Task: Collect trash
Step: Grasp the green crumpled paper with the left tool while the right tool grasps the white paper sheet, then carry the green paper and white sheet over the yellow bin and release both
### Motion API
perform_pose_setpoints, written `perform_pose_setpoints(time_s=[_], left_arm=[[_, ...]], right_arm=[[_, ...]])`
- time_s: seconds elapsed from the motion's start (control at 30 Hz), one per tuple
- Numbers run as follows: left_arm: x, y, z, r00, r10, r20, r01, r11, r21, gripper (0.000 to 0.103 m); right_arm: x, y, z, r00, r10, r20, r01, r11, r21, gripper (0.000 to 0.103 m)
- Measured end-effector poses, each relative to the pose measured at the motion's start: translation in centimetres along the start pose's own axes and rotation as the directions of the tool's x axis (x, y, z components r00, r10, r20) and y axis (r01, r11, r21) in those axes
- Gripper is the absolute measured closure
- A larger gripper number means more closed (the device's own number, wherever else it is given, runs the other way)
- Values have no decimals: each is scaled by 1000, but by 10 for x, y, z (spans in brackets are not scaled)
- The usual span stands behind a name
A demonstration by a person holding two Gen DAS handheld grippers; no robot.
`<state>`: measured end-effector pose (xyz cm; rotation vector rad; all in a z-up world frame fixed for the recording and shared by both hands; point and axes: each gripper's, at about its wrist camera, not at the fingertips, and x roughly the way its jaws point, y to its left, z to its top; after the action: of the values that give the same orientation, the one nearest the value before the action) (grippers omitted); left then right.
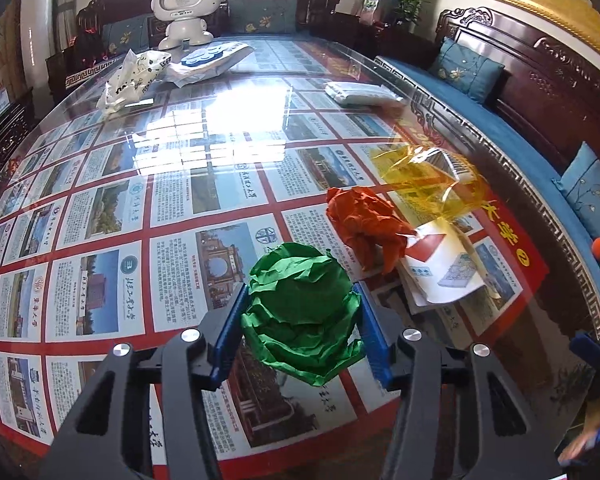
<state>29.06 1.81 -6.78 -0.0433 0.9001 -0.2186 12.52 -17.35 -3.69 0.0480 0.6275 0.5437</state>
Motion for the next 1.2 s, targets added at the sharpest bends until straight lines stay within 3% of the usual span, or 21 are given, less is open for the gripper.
perform_pose_setpoints(time_s=[0.13,0.23,0.47,0.6,0.63,0.67,0.7,0.73,0.77,0.83,1.0,1.2], left_arm=[[-9,-2,-2,1000,-21,15,21,1000,1,49],[-11,-3,-3,999,-47,11,47,999,-3,49],[-10,-2,-4,998,-57,9,57,998,-11,49],[-7,0,-4,997,-73,4,73,997,-18,48],[-7,1,-5,997,-76,1,76,997,-18,48],[-7,0,-5,997,-74,0,74,997,-16,48],[-7,0,-6,997,-73,1,73,997,-14,48],[-8,-1,-7,997,-74,2,74,997,-12,48],[-9,0,-8,997,-76,3,76,997,-13,48],[-12,-1,-9,997,-82,6,82,997,-10,48],[-25,-5,-16,994,-107,25,107,994,-4,48],[-56,-18,-42,986,-161,52,160,987,20,48]], right_arm=[[25,-18,17,998,-8,-63,10,1000,29,10],[44,-29,25,989,-97,-114,97,995,-6,18],[94,-34,35,933,-283,-224,242,950,-195,34],[112,-28,38,909,-359,-212,290,910,-297,42],[115,-27,40,904,-375,-206,304,902,-308,45],[118,-26,42,900,-386,-202,312,894,-322,56],[120,-25,43,900,-387,-201,309,891,-333,65],[121,-25,43,902,-379,-208,298,894,-336,82],[122,-26,43,905,-369,-213,288,898,-333,93],[121,-26,42,909,-356,-215,277,904,-326,98],[97,-31,41,954,-233,-191,190,957,-220,101],[51,-32,21,978,-103,-181,85,991,-107,101]])
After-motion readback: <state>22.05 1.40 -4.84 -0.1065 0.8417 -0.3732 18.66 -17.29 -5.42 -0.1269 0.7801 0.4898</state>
